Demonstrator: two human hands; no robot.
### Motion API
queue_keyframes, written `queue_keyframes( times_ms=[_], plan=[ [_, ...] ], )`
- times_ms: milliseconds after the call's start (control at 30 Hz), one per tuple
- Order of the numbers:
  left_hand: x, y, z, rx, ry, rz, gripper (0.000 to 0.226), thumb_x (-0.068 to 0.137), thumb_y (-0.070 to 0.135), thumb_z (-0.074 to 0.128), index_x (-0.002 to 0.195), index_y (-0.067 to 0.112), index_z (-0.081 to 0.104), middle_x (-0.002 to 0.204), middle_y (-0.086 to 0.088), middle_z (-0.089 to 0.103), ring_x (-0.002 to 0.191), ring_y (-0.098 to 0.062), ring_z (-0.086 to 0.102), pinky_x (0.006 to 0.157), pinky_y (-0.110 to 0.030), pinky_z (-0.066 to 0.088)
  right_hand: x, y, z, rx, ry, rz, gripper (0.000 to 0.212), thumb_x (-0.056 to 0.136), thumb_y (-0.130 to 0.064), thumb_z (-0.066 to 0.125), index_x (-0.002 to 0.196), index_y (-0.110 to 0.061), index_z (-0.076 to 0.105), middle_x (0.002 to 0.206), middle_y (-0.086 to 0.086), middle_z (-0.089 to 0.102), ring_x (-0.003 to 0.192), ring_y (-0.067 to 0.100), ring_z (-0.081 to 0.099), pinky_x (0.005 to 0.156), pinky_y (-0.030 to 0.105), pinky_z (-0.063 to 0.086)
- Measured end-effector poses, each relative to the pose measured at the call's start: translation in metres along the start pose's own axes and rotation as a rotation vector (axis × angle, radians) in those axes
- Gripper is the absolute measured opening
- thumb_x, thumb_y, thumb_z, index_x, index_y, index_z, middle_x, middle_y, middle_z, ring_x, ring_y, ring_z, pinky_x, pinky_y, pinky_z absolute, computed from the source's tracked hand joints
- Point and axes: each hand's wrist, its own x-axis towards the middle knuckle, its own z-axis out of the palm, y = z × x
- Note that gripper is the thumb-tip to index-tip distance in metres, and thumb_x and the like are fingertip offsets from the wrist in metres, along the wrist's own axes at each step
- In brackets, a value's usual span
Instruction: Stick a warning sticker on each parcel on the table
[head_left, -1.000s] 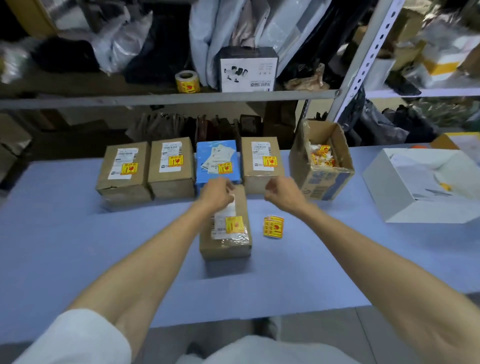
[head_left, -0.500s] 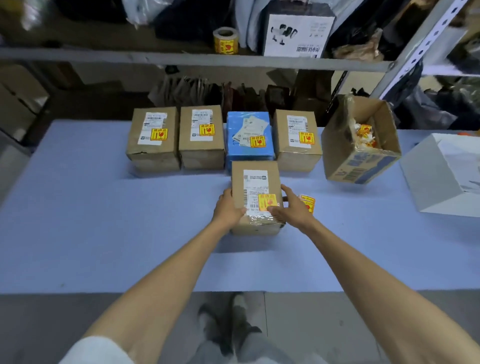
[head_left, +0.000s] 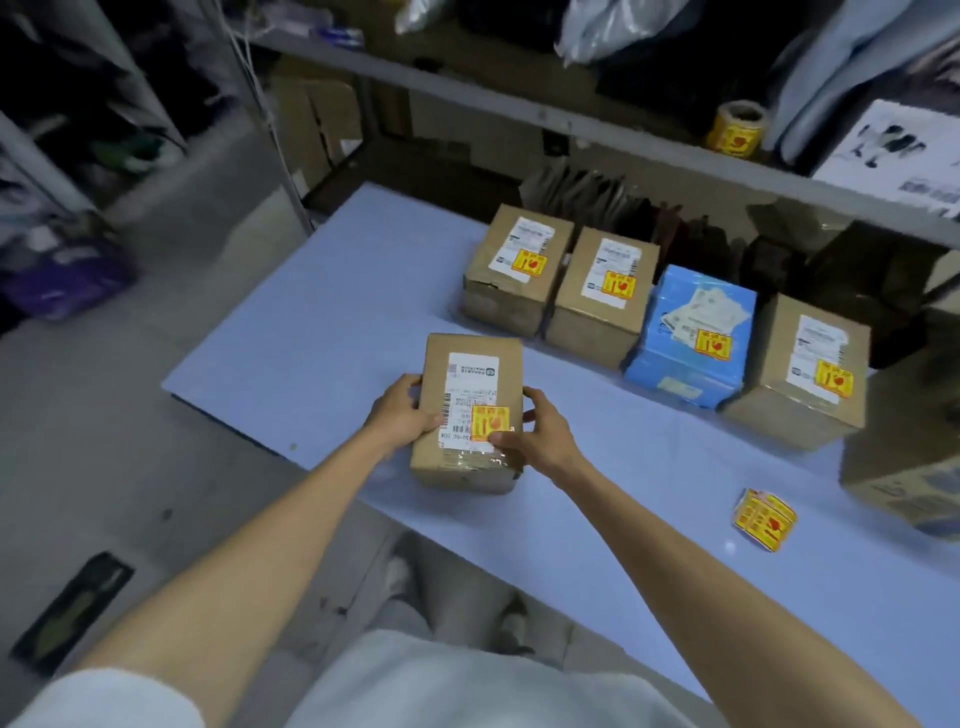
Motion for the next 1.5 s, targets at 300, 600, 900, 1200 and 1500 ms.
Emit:
queue_keyframes(
  times_ms=[300,600,900,1200,1500],
  plan=[
    [0.084,-0.004,-0.115,-0.096,0.113,0.08,0.077,0.08,0.001,0.072,0.145,0.021,0.036,0.137,0.0,0.052,0.11,-0.014,0.052,0.081,-0.025,0.048,0.102,-0.084,0.098,0.026,0.056,-0.064,0.066,0.079,-0.011,0.075,0.137,-0.011,0.042,0.127,0.007,0.059,0.109,0.024,0.062,0.09,0.039,0.055],
    [0.22,0.081,-0.179,-0.032,-0.09,0.204,0.073,0.083,0.0,0.068,0.144,0.024,0.036,0.138,-0.001,0.052,0.116,-0.013,0.051,0.094,-0.03,0.046,0.219,-0.162,0.121,-0.072,0.306,-0.107,0.048,0.088,-0.013,0.064,0.129,-0.008,0.041,0.126,0.005,0.061,0.113,0.025,0.06,0.094,0.042,0.05],
    [0.288,0.098,-0.164,0.073,-0.23,0.227,0.078,0.084,0.012,0.071,0.148,0.029,0.028,0.14,0.0,0.052,0.128,-0.02,0.05,0.101,-0.039,0.046,0.274,-0.175,0.109,-0.35,0.31,0.093,0.067,0.099,-0.017,0.044,0.149,0.001,0.004,0.149,0.022,0.029,0.13,0.036,0.041,0.108,0.045,0.038],
    [0.287,0.118,-0.152,0.321,-0.136,0.352,0.071,0.083,0.011,0.07,0.142,0.026,0.034,0.136,-0.005,0.05,0.125,-0.025,0.049,0.098,-0.038,0.044,0.275,-0.186,0.097,-0.561,0.321,0.045,0.055,0.092,-0.01,0.053,0.14,0.001,0.027,0.143,0.023,0.034,0.12,0.039,0.048,0.101,0.045,0.044],
    [0.222,0.18,-0.103,0.699,-0.051,0.66,0.056,0.078,0.006,0.068,0.13,0.014,0.049,0.129,-0.009,0.052,0.118,-0.029,0.051,0.094,-0.038,0.044,0.208,-0.175,0.01,-0.754,0.276,-0.06,0.041,0.092,-0.014,0.055,0.129,0.001,0.049,0.134,0.019,0.045,0.119,0.037,0.047,0.099,0.044,0.043]
  ],
)
